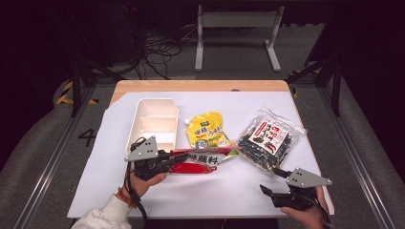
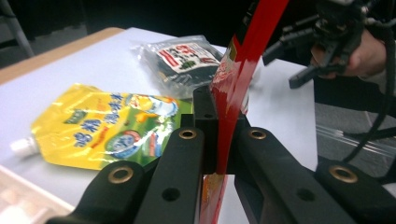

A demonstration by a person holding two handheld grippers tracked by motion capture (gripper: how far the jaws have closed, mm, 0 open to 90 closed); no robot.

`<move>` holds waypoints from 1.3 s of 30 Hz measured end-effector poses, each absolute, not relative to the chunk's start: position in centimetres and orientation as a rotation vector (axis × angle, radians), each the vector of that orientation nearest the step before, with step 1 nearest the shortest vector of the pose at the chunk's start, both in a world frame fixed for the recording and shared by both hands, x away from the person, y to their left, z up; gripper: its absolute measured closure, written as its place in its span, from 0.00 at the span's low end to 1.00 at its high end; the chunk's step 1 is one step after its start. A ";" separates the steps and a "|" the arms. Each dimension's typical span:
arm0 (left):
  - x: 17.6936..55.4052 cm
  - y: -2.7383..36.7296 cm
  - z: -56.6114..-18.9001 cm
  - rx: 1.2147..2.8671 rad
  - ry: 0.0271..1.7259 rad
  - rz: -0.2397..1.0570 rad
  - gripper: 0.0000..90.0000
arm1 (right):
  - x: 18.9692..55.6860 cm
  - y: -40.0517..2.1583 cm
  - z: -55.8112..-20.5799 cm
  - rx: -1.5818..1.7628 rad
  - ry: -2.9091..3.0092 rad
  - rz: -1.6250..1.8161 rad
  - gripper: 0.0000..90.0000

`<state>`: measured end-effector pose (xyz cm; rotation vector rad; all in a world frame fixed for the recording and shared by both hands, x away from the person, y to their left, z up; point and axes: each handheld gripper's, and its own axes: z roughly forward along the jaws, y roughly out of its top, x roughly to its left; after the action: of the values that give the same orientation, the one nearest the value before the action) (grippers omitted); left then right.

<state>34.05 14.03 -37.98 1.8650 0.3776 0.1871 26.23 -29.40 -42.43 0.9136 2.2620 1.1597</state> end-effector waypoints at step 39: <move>46.9 22.8 -34.6 1.766 0.647 0.442 1.00 | 25.2 -28.9 -44.6 0.972 2.327 1.066 0.30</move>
<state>46.86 22.79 -34.64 1.7664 0.6471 0.4418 25.19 -28.94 -44.61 0.9720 2.3267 1.0664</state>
